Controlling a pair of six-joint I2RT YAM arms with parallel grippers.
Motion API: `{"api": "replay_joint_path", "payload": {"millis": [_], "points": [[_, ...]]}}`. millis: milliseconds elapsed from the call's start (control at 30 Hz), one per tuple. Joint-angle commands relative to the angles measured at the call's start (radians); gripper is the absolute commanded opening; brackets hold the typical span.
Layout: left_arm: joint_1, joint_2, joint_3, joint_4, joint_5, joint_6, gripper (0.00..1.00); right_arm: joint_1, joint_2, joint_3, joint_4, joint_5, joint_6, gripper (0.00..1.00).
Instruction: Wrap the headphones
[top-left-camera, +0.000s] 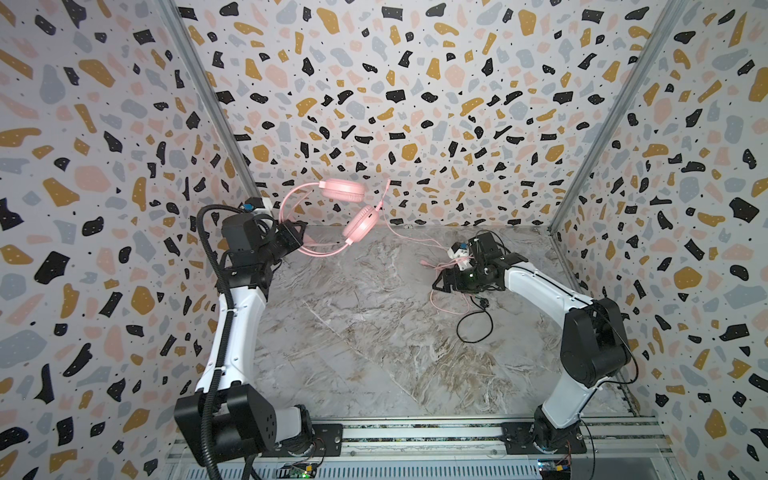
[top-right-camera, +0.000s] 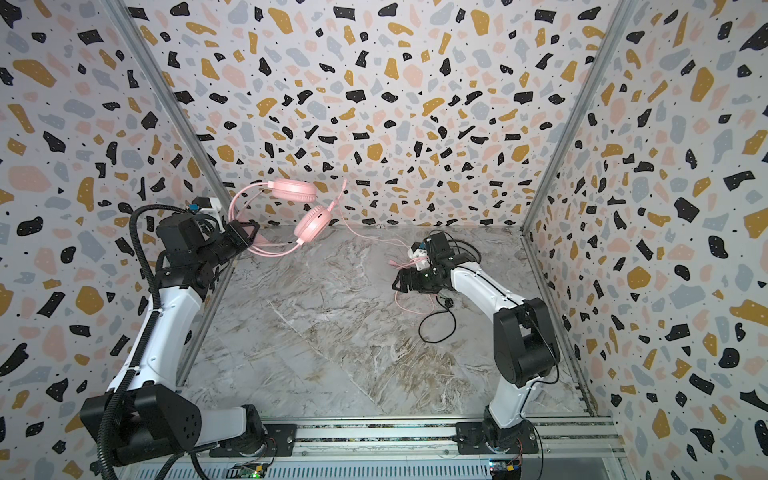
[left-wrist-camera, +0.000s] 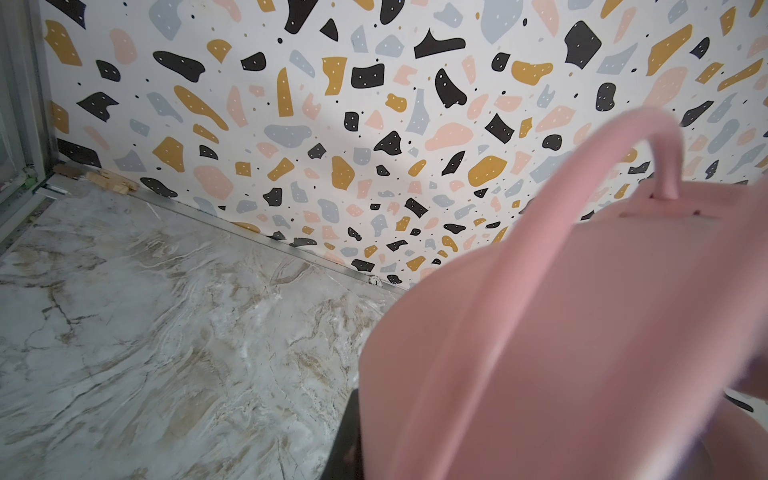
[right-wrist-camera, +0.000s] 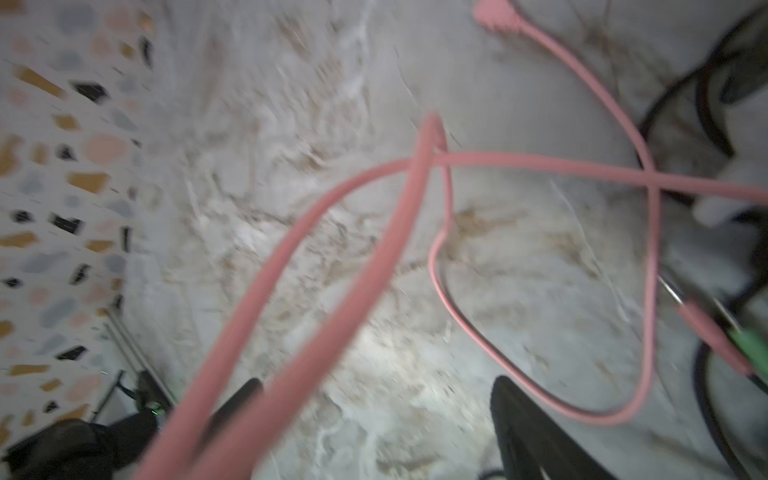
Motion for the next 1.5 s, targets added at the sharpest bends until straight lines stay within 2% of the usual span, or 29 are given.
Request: {"api": "replay_joint_path", "payload": {"millis": [0, 67, 100, 200, 300, 333, 433, 567, 767, 933, 1100, 1200, 1300, 1467], "points": [[0.000, -0.018, 0.017, 0.113, 0.005, -0.017, 0.00, 0.051, -0.025, 0.069, -0.377, 0.110, -0.168, 0.87], [0.000, -0.012, 0.006, 0.126, 0.007, -0.023, 0.00, 0.075, -0.064, 0.068, -0.407, -0.045, -0.196, 0.87], [0.000, -0.008, 0.006, 0.127, 0.009, -0.021, 0.00, 0.099, -0.093, 0.061, -0.420, -0.068, -0.198, 0.86], [0.000, -0.007, -0.001, 0.132, 0.004, -0.014, 0.00, 0.150, -0.122, -0.013, -0.484, -0.002, -0.206, 0.86], [0.000, -0.009, -0.019, 0.157, 0.004, -0.026, 0.00, 0.129, -0.118, -0.178, -0.478, 0.126, -0.186, 0.86], [-0.001, -0.010, -0.024, 0.167, 0.007, -0.031, 0.00, 0.121, -0.119, -0.202, -0.470, 0.132, -0.178, 0.86], [0.000, -0.008, -0.036, 0.174, 0.014, -0.033, 0.00, 0.132, -0.103, -0.153, -0.502, 0.181, -0.150, 0.86], [-0.002, -0.012, -0.058, 0.196, 0.027, -0.046, 0.00, 0.140, 0.006, -0.016, -0.573, 0.252, -0.160, 0.86], [-0.001, -0.041, -0.074, 0.175, 0.021, -0.019, 0.00, 0.239, 0.151, 0.130, -0.650, 0.238, -0.178, 0.86], [-0.001, -0.034, -0.073, 0.170, 0.006, -0.008, 0.00, 0.301, 0.209, 0.098, -0.675, 0.252, -0.157, 0.86], [0.027, 0.039, -0.008, 0.183, -0.012, -0.021, 0.00, 0.308, 0.173, 0.015, -0.681, 0.280, -0.133, 0.86], [0.070, 0.096, 0.049, 0.250, -0.014, -0.094, 0.00, 0.309, 0.137, -0.004, -0.683, 0.266, -0.127, 0.85], [0.076, 0.123, 0.096, 0.287, 0.004, -0.135, 0.00, 0.308, 0.095, 0.008, -0.682, 0.251, -0.132, 0.84], [0.102, 0.131, 0.113, 0.247, -0.009, -0.100, 0.00, 0.306, 0.054, -0.088, -0.660, 0.207, -0.136, 0.84]]}}
